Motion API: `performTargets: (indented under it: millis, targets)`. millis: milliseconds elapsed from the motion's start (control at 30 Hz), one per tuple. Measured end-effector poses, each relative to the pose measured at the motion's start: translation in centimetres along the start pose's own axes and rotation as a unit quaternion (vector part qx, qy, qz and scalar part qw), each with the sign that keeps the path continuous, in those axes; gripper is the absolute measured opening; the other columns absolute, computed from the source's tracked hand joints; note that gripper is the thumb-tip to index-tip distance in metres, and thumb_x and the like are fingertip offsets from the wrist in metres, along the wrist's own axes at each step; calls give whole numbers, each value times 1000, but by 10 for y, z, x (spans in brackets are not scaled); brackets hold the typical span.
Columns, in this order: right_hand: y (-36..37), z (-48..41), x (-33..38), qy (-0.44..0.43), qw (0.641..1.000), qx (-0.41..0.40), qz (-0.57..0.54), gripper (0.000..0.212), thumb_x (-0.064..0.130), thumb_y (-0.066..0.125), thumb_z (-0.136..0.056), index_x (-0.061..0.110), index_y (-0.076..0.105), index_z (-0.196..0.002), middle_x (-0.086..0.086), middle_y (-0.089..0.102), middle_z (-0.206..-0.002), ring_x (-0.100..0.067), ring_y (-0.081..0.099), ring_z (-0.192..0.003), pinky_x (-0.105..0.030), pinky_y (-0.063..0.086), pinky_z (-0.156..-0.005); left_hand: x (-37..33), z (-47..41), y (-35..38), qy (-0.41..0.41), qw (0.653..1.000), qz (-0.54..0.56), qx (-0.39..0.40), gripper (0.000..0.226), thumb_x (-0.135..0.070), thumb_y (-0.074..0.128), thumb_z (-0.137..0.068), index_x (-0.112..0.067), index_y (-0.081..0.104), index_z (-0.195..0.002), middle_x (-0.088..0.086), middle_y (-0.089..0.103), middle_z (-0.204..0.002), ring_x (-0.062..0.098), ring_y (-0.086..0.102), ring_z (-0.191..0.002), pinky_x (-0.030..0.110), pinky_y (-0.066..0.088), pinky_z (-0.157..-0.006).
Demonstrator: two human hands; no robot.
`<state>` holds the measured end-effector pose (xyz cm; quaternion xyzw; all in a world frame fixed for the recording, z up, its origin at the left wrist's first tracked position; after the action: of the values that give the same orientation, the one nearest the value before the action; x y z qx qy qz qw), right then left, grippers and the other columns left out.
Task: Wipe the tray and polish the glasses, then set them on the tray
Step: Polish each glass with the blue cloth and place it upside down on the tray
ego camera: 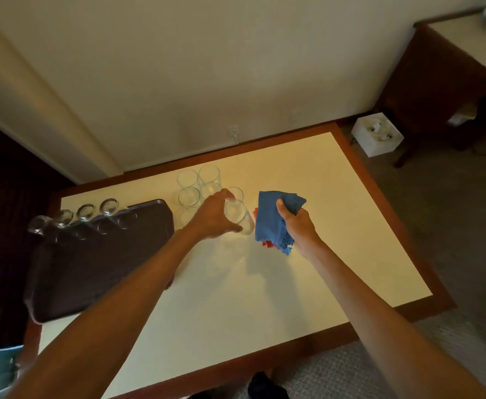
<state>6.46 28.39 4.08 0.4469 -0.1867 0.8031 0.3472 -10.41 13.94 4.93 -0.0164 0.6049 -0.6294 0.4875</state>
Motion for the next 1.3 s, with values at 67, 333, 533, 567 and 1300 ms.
performTargets:
  millis: [67, 333, 533, 567, 1300]
  targets:
    - [16, 8, 17, -24, 999, 11, 24, 34, 44, 58, -99, 12, 61, -88, -13, 58, -82, -25, 59, -74, -32, 47, -61, -2, 12, -28, -18, 996, 89, 5, 74, -27, 98, -68, -18, 50, -124, 1, 65, -129, 17, 62, -118, 32, 51, -94]
    - [104, 31, 63, -78, 996, 16, 43, 48, 45, 48, -103, 15, 39, -67, -2, 32, -57, -13, 32, -49, -29, 24, -50, -1, 73, -145, 10, 968, 216, -131, 65, -25, 93, -74, -23, 52, -123, -5, 67, -114, 10, 70, -100, 33, 59, -86]
    - [195, 66, 87, -43, 994, 98, -29, 40, 48, 50, -102, 9, 61, -100, -17, 64, -88, -30, 65, -81, -38, 47, -69, 28, 115, -193, 48, 940, 267, -207, 61, -21, 91, -78, -18, 52, -126, 0, 67, -111, 11, 66, -103, 25, 60, -82]
    - [212, 77, 90, -39, 993, 104, -41, 40, 47, 48, -103, 9, 62, -101, -19, 65, -82, -28, 67, -69, -35, 49, -62, 39, 122, -201, 53, 939, 264, -216, 62, -23, 92, -77, -20, 52, -125, 0, 67, -111, 11, 67, -104, 29, 60, -87]
    - [394, 182, 106, -221, 967, 115, 53, 45, 40, 44, -106, 17, 38, -68, 5, 31, -52, -9, 28, -45, -24, 20, -48, 177, 216, -273, -67, 774, 599, -197, 79, -73, 77, -67, -11, 68, -115, 5, 70, -93, 22, 71, -85, 37, 60, -68]
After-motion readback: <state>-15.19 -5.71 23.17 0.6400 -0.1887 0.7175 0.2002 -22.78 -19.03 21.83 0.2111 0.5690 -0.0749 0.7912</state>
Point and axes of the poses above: each hand's wrist, its own z-axis away from the middle knuckle, its own y-axis out of the palm, x = y × z, the point moved 2 cm from there along -z, towards the middle knuckle
